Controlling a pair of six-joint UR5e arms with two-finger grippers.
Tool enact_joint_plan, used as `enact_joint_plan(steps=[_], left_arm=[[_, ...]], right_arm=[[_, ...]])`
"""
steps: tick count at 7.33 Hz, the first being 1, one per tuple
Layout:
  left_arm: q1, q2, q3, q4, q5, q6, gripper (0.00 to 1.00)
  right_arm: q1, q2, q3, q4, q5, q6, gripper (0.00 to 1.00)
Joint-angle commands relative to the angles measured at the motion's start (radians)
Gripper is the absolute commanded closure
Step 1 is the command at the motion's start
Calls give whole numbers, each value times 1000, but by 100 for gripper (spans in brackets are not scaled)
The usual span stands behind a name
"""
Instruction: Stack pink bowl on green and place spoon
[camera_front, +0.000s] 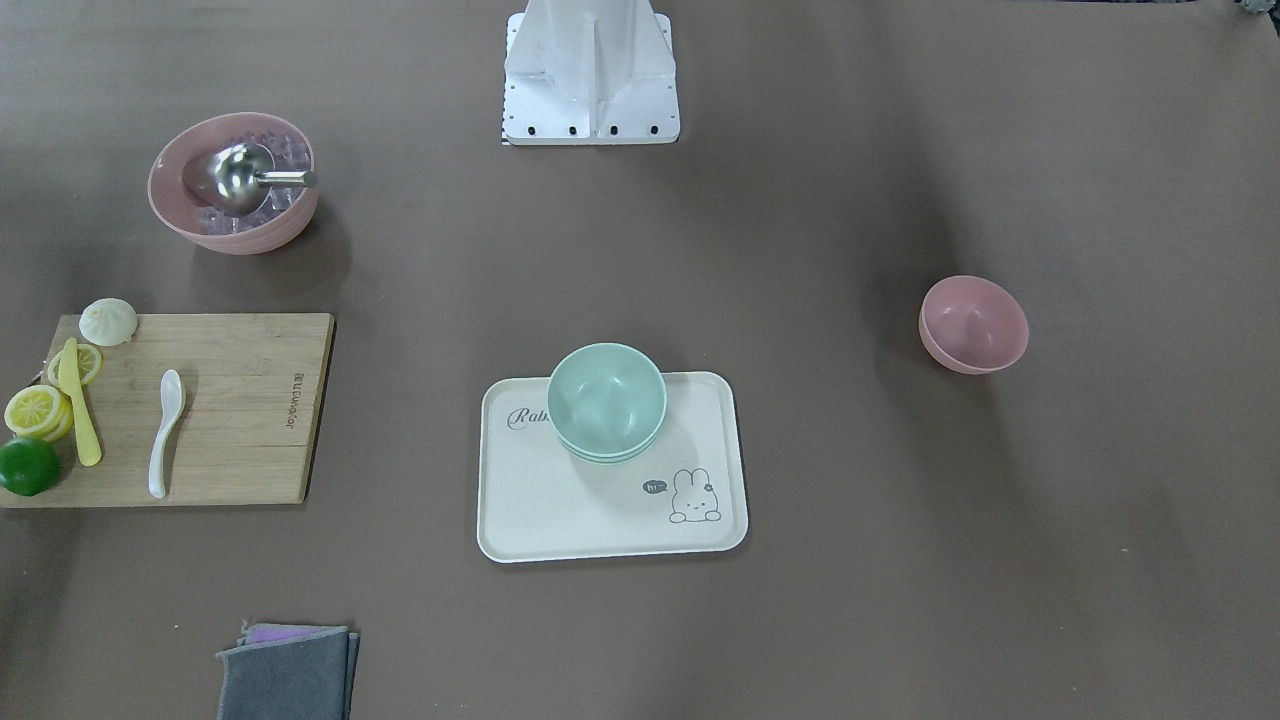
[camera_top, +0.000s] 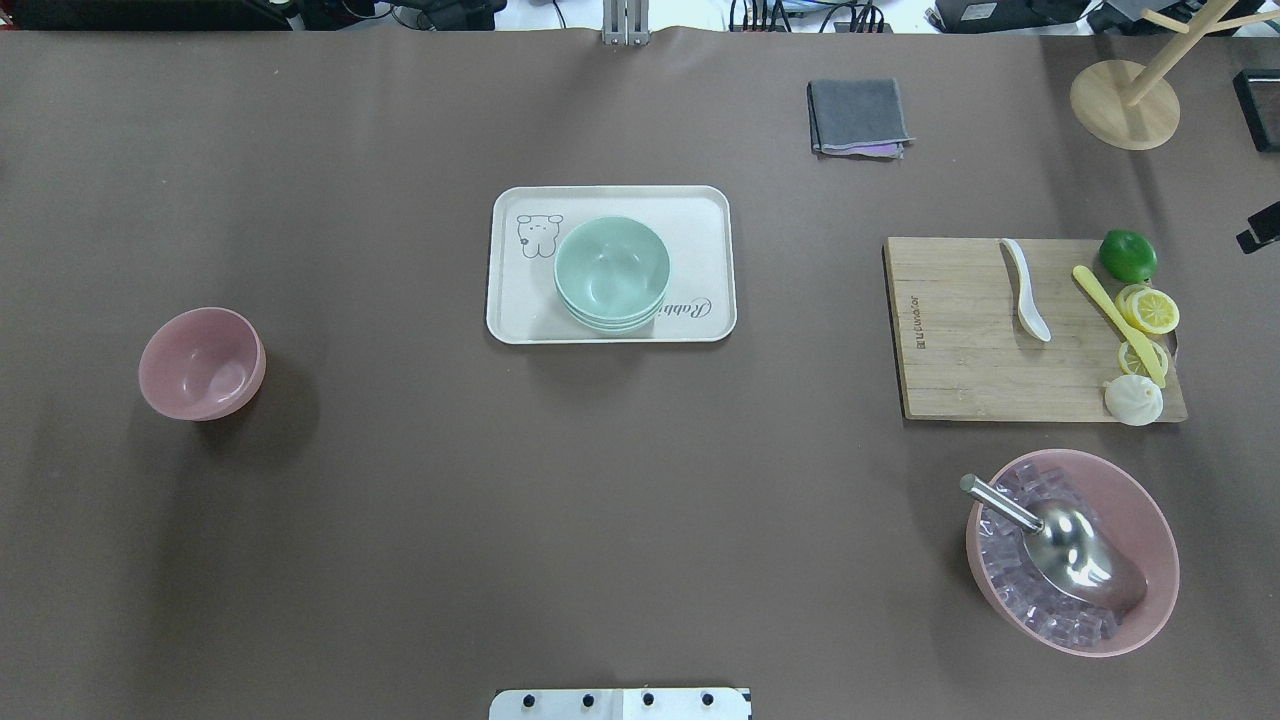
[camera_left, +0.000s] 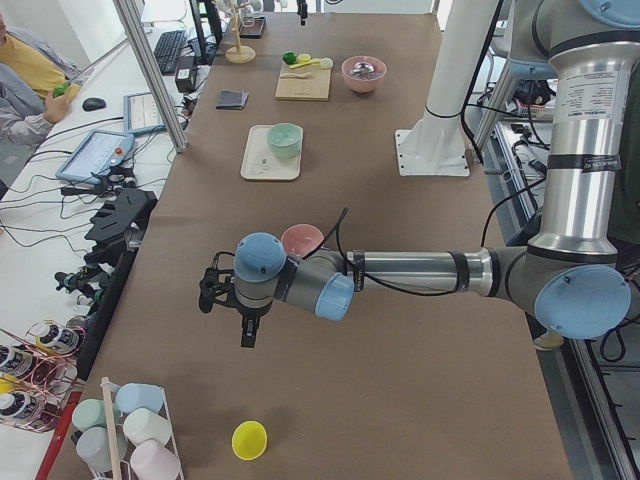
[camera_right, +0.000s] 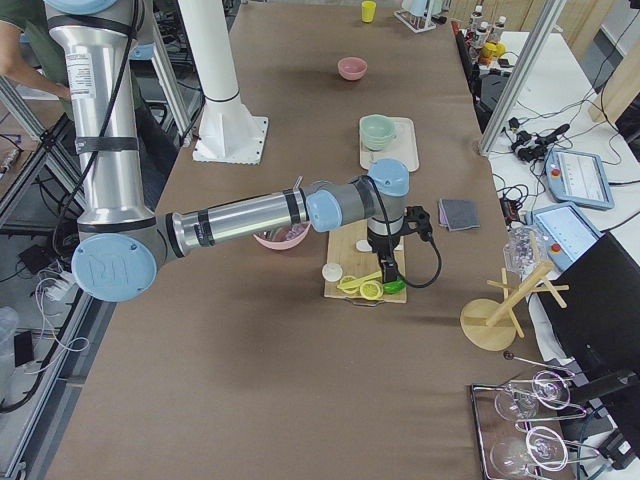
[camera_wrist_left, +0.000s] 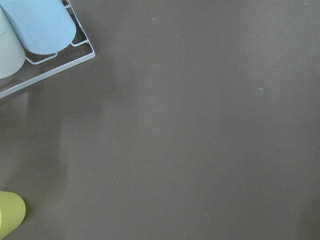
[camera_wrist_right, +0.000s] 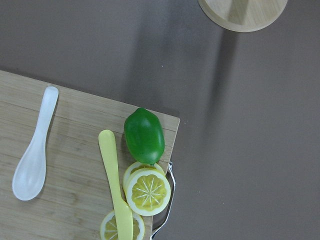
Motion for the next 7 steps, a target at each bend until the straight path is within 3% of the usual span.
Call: enact_joint_plan(steps=[1, 2, 7], left_arm=[[12, -12, 0, 2, 9, 2, 2], [23, -7, 4, -4, 47, 2, 2], [25, 5, 18, -31, 37, -2, 2]], right_arm=[[4, -6, -7, 0, 21, 2, 0], [4, -4, -5, 1, 23, 2, 0], [4, -4, -5, 10, 26, 2, 0]])
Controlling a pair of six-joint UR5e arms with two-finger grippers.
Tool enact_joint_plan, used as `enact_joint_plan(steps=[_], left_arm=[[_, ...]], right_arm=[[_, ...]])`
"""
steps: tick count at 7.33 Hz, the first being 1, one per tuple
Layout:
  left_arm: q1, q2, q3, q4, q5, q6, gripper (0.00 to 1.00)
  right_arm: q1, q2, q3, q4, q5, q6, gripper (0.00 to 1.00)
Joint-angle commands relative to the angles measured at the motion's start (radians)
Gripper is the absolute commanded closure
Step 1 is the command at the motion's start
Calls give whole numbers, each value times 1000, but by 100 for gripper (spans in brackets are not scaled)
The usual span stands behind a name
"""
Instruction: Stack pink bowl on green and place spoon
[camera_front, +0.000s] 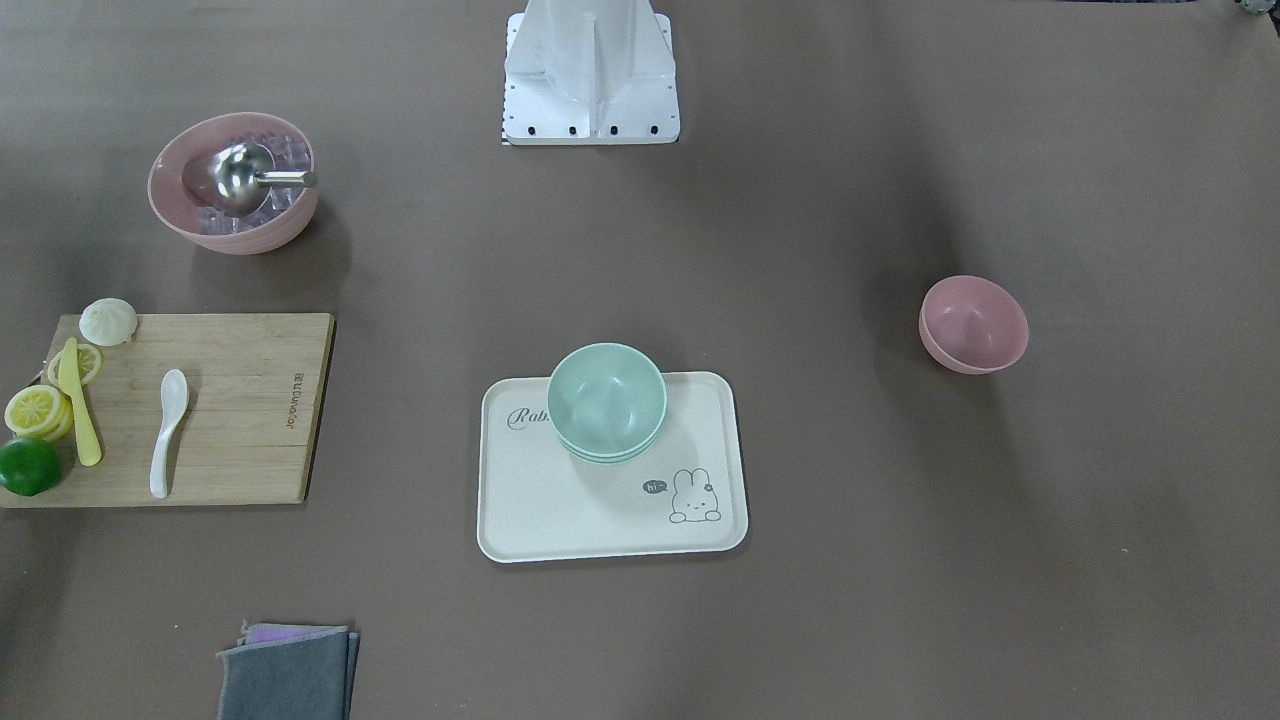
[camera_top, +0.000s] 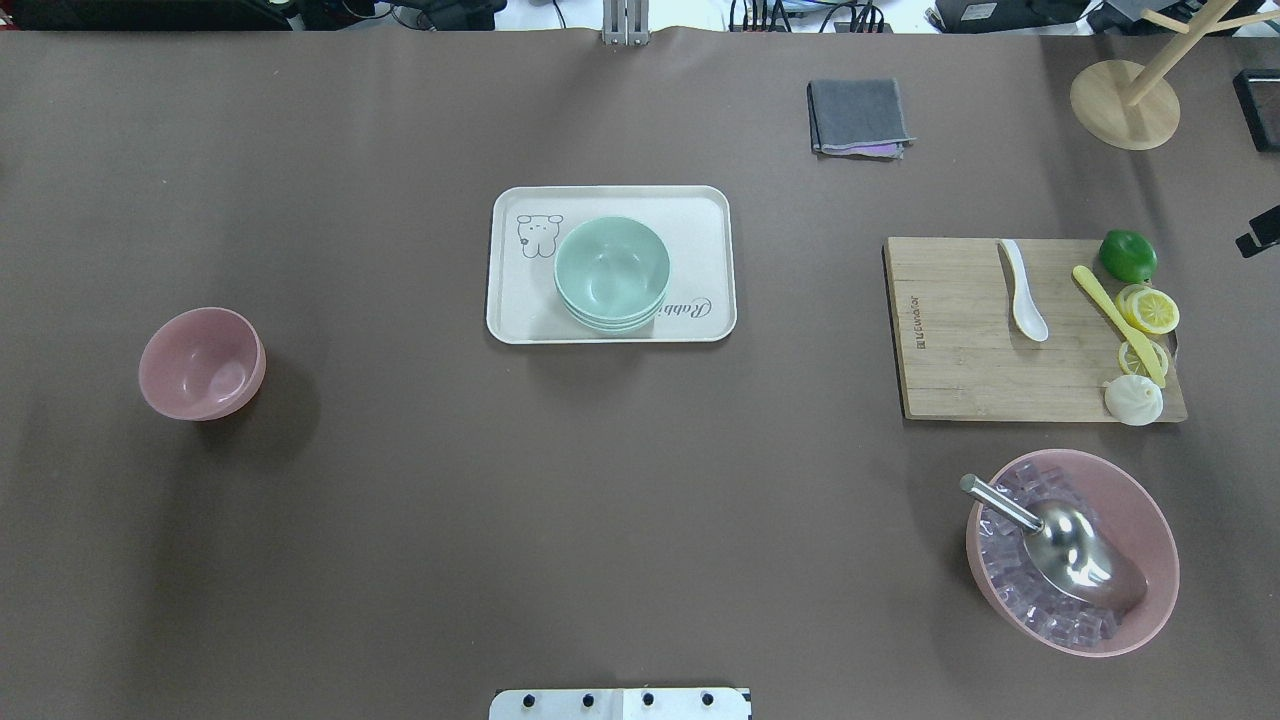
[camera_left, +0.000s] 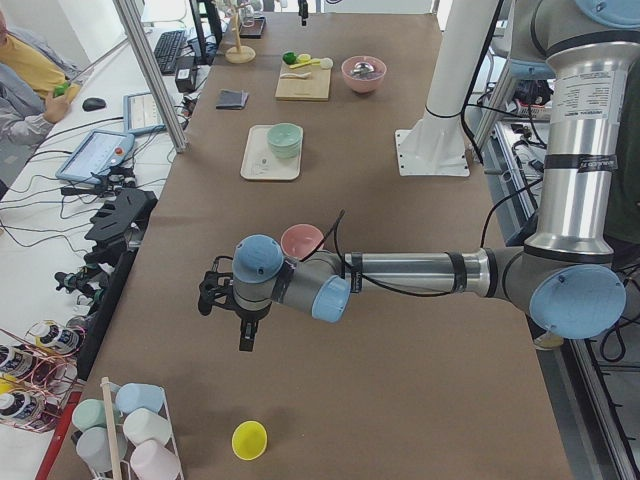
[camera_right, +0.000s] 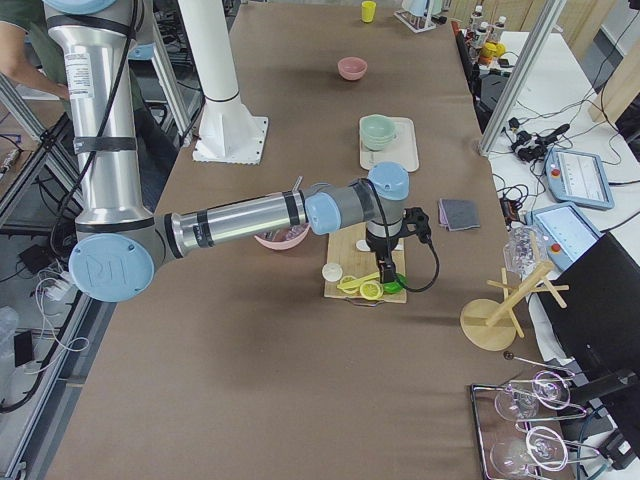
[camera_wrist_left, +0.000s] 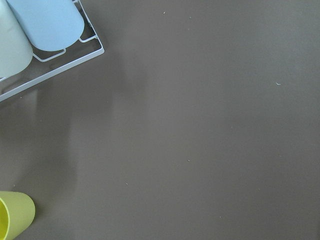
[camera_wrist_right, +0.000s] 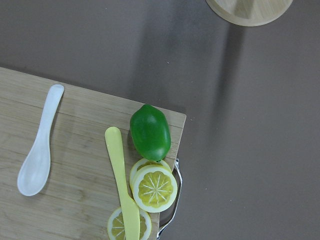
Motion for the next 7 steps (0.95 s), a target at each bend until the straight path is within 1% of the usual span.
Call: enact_joint_plan(steps=[1, 6, 7], left_arm=[[1, 8, 5, -5, -1, 2, 2], [1, 8, -1, -5, -2, -1, 2], [6, -3, 23, -5, 1, -10, 2]], right_arm=[[0, 0, 1, 4, 2, 0, 0], [0, 6, 7, 6, 8, 0, 0], [-2, 9, 5, 7, 7, 0, 0]])
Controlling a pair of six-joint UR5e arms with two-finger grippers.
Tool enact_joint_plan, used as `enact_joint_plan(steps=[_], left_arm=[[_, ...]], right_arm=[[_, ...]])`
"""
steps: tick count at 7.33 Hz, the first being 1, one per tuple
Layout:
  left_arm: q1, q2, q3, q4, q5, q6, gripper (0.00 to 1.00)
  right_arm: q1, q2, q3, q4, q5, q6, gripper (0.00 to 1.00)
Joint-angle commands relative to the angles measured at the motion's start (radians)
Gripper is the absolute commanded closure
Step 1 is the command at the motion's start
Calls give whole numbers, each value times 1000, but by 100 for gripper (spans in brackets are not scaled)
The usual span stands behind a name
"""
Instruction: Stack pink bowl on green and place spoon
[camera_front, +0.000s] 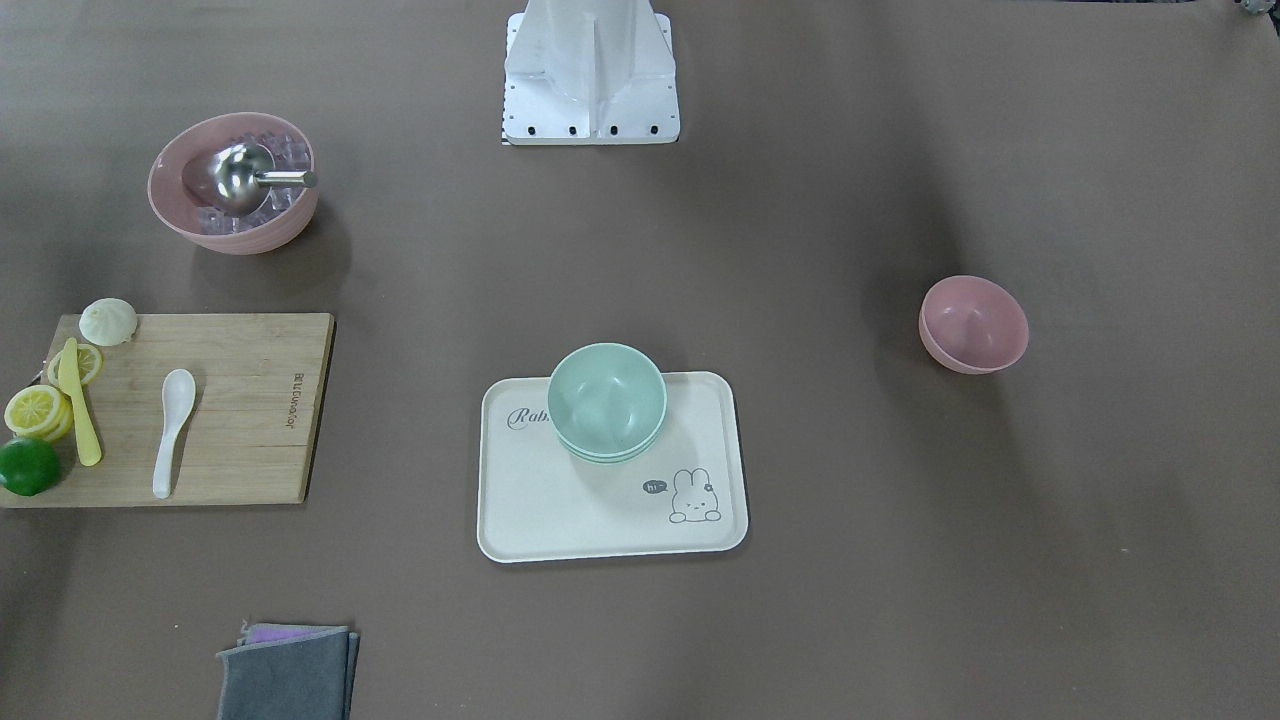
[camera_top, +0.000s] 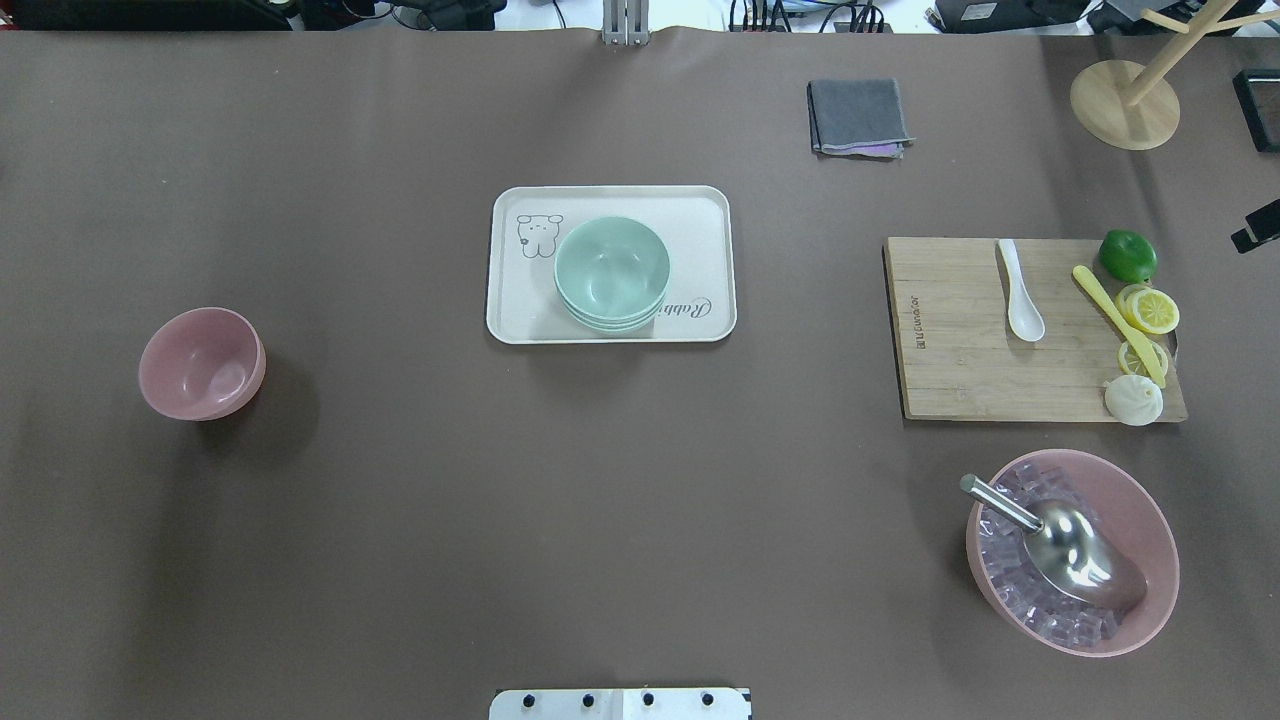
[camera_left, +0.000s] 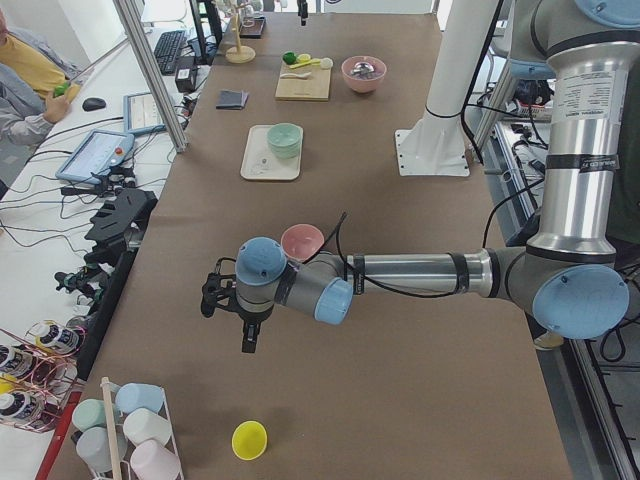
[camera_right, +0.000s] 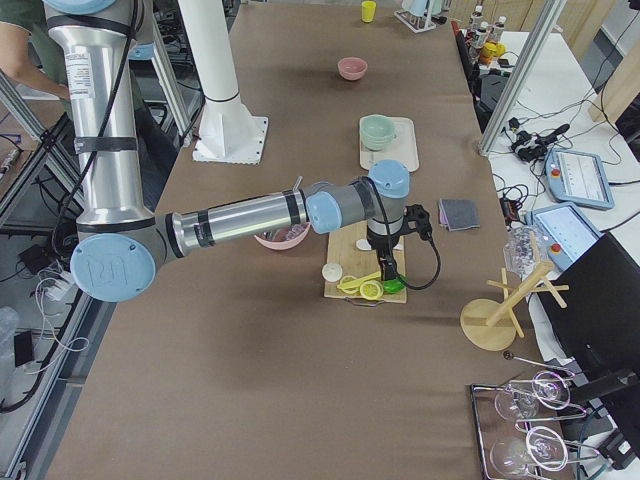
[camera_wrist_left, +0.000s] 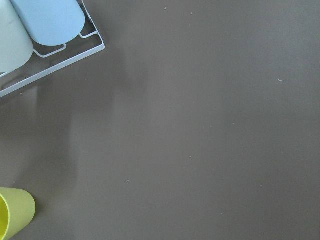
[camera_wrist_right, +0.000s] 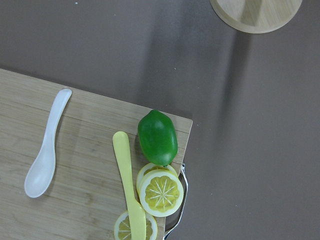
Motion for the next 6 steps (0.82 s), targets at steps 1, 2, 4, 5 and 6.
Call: enact_joint_plan(steps=[1, 2, 4, 5, 6], left_arm=[[3, 1, 0, -5, -3, -7, 2], [5, -1, 3, -21, -1, -9, 2], [43, 4, 3, -105, -3, -13, 2], [130, -8, -6, -104, 9, -53, 2], [223, -19, -38, -116, 14, -167, 2]], right_arm=[[-39, 16, -15, 9, -5, -3, 0], [-47, 27, -30, 85, -5, 1, 0], [-46, 21, -14, 118, 0, 0, 0], [-58, 35, -30, 122, -3, 0, 0], [-97, 83, -90, 145, -15, 3, 0]])
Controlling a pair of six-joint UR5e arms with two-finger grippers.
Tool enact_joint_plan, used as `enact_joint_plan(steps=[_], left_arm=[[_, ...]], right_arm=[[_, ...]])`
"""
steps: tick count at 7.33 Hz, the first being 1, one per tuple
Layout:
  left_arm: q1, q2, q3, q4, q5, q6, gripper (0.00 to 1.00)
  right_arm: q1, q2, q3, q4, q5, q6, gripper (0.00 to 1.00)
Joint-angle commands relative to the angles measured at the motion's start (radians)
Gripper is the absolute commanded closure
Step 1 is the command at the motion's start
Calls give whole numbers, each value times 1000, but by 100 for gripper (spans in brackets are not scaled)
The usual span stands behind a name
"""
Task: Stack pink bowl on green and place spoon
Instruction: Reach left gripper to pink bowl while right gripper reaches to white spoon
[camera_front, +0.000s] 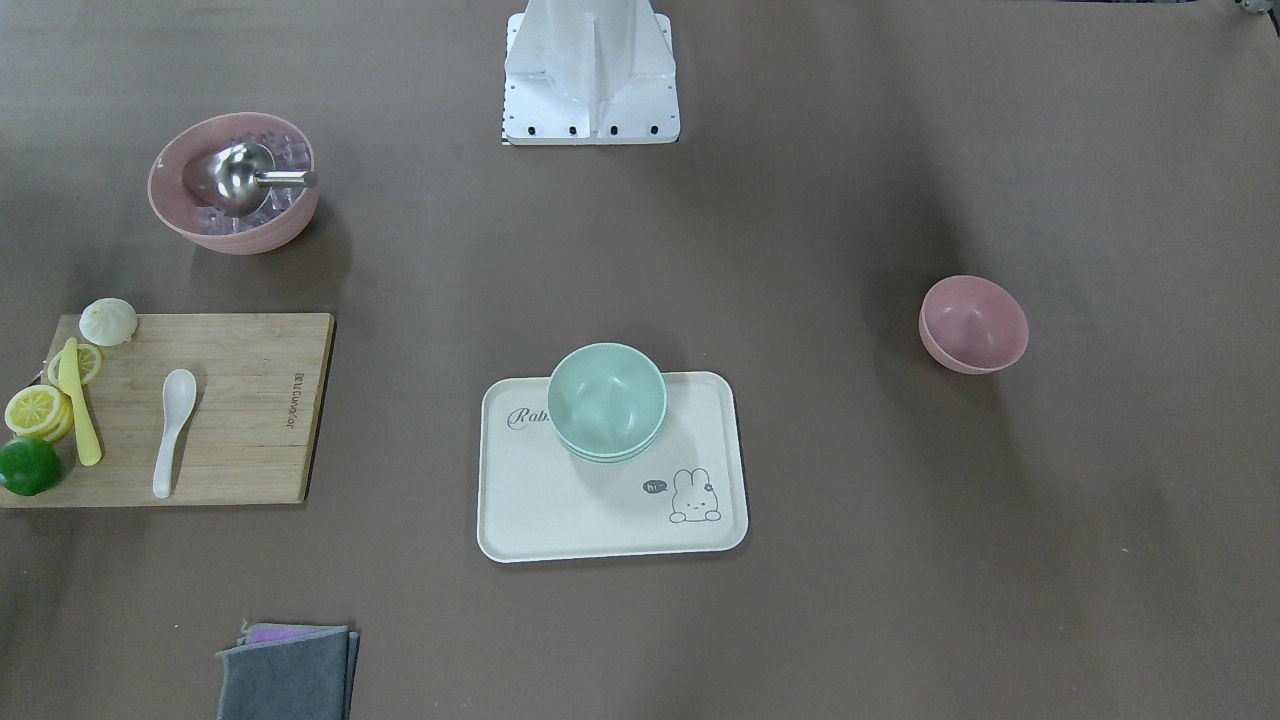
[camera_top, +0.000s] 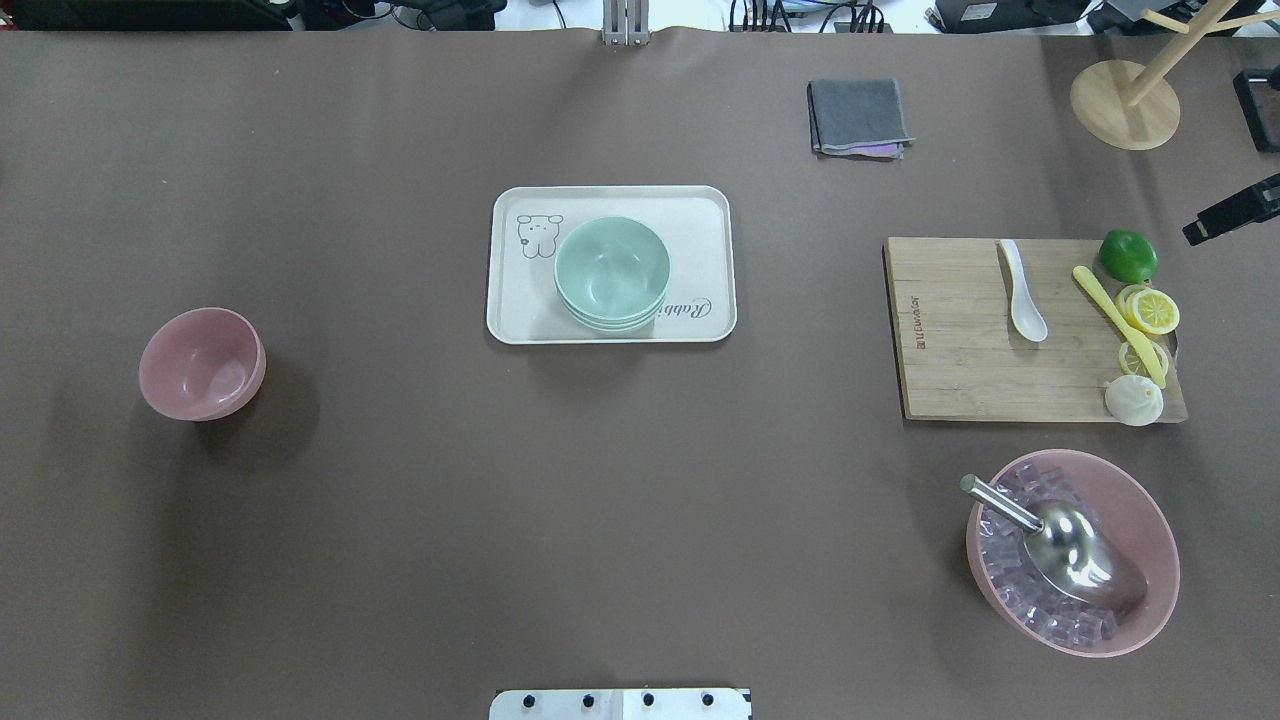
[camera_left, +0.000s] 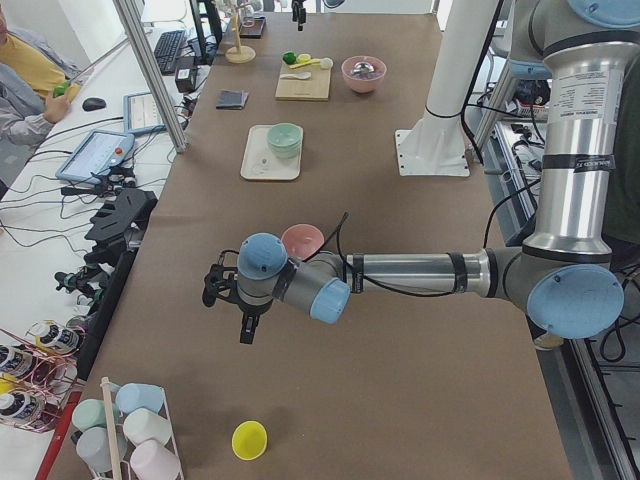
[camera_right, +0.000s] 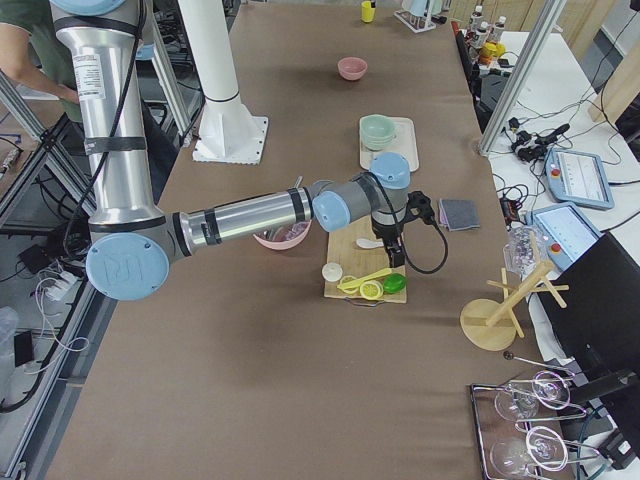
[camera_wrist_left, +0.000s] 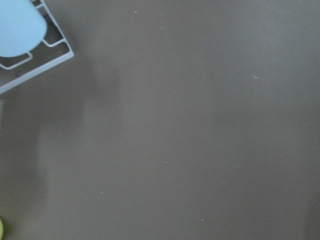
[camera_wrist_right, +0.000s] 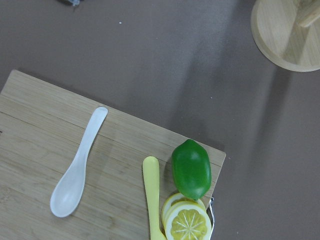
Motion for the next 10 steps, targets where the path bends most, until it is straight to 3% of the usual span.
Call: enact_joint_plan(steps=[1, 3, 5, 7, 8, 10], left_arm=[[206, -18, -58, -22, 21, -231, 2], [386, -12, -129, -71, 99, -434, 2], [468, 28, -118, -167, 103, -443, 8], [479, 19, -115, -172, 103, -460, 44], [480, 17, -115, -174, 103, -484, 82], [480, 17, -117, -174, 101, -489, 100]], right_arm=[[-62, 120, -143, 23, -10, 5, 0], [-95, 147, -134, 29, -2, 88, 0], [-203, 164, -149, 152, -80, 207, 0], [-238, 173, -154, 168, -125, 289, 0], [-238, 175, -170, 170, -123, 291, 0], [-239, 178, -183, 170, -120, 294, 0]])
